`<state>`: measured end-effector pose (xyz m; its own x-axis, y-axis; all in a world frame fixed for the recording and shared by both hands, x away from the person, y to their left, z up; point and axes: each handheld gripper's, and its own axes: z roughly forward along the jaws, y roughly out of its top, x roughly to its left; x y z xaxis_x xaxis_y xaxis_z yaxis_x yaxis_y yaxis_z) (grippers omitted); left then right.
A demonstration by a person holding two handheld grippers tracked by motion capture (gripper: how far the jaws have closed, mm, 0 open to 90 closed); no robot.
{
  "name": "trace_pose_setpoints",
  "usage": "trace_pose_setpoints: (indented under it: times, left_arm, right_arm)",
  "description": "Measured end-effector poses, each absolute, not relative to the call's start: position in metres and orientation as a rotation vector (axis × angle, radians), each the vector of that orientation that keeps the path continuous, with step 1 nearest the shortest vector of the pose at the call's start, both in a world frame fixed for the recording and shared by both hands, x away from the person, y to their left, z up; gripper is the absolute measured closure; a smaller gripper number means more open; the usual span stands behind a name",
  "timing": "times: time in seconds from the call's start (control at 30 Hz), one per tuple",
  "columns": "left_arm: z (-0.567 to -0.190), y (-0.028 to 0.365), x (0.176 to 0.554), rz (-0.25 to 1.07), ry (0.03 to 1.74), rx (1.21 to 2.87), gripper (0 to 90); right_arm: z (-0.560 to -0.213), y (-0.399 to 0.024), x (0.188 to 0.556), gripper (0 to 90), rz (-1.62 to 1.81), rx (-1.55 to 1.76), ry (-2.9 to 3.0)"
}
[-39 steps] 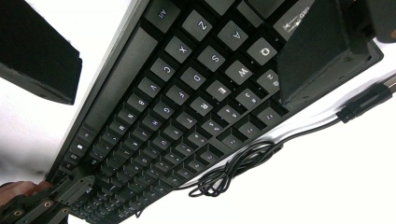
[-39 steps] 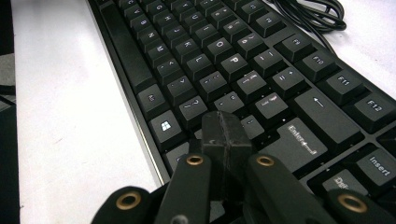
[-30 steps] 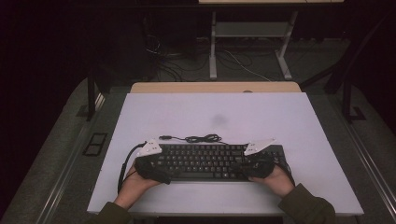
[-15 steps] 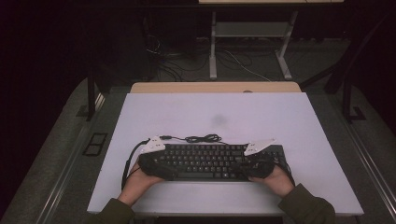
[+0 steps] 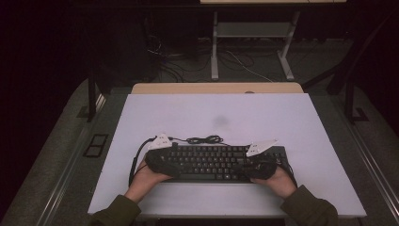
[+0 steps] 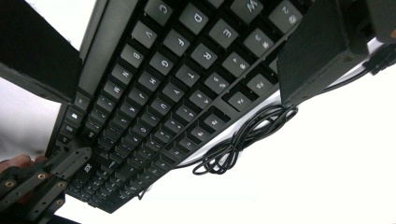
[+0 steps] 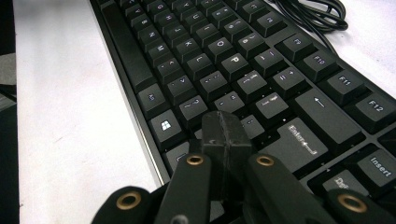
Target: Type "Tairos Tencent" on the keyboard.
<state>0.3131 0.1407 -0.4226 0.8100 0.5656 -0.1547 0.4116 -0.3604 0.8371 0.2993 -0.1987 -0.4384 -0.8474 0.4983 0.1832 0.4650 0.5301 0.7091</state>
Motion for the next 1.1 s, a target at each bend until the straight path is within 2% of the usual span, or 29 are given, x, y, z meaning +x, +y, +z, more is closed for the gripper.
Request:
trace_pose_setpoints:
  times: [0.13,0.2,0.33,0.37,0.43,0.47,0.5,0.67,0.9,1.1]
  left_arm:
    - [-0.422,0.136,0.318,0.196,0.722,2.011,4.8]
    - [-0.421,0.135,0.319,0.193,0.722,2.013,12.9]
    - [-0.423,0.131,0.322,0.189,0.732,2.023,19.0]
    - [-0.423,0.131,0.323,0.186,0.730,2.031,25.1]
    - [-0.425,0.129,0.324,0.183,0.733,2.042,31.7]
    - [-0.425,0.128,0.324,0.178,0.734,2.049,31.7]
    - [-0.426,0.127,0.326,0.170,0.731,2.059,39.9]
    - [-0.428,0.124,0.329,0.145,0.740,2.070,61.8]
    - [-0.429,0.121,0.331,0.107,0.737,2.108,87.2]
    - [-0.431,0.119,0.332,0.100,0.732,2.142,89.1]
  right_arm:
    - [-0.438,-0.199,0.299,89.3,1.237,0.853,2.710]
    - [-0.438,-0.199,0.299,89.3,1.235,0.853,2.710]
    - [-0.438,-0.199,0.299,89.3,1.237,0.853,2.710]
    - [-0.438,-0.199,0.299,89.3,1.236,0.852,2.709]
    - [-0.438,-0.199,0.299,89.3,1.235,0.852,2.709]
    - [-0.438,-0.199,0.299,89.3,1.235,0.852,2.709]
    - [-0.438,-0.199,0.299,89.3,1.234,0.852,2.709]
    - [-0.438,-0.199,0.299,89.3,1.235,0.853,2.710]
    - [-0.438,-0.199,0.299,89.3,1.233,0.852,2.709]
    - [-0.438,-0.199,0.299,89.3,1.233,0.852,2.709]
